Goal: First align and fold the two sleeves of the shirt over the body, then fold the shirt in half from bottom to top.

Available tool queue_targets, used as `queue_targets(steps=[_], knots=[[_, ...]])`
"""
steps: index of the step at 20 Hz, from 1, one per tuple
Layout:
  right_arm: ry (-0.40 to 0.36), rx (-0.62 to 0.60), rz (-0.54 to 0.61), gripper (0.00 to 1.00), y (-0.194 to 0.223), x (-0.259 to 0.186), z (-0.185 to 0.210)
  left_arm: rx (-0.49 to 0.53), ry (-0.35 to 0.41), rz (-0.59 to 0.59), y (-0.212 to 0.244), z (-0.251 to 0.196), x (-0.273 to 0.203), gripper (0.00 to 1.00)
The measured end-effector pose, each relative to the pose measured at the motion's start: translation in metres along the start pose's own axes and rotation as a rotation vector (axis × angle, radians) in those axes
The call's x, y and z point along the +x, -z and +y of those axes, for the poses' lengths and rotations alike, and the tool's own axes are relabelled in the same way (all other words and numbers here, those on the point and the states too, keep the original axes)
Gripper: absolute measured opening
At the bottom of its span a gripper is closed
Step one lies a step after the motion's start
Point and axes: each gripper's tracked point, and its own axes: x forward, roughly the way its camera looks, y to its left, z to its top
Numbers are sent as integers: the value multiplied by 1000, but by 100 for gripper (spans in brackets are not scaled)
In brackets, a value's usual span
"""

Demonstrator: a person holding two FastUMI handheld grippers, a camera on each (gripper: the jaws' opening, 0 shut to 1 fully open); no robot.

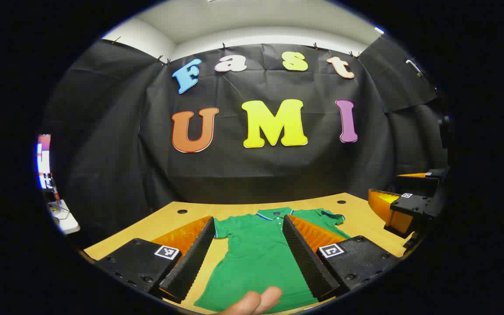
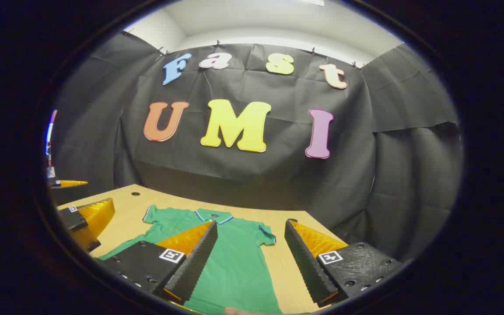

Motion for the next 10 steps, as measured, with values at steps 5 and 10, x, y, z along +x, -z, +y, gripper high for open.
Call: queue_targets(steps=[5, 10], knots=[[15, 53, -5, 95, -6, -5, -9, -70, 24, 15, 1, -2, -3, 99], [43, 54, -22, 96, -7, -8, -26, -72, 16, 17, 3, 0, -1, 99]])
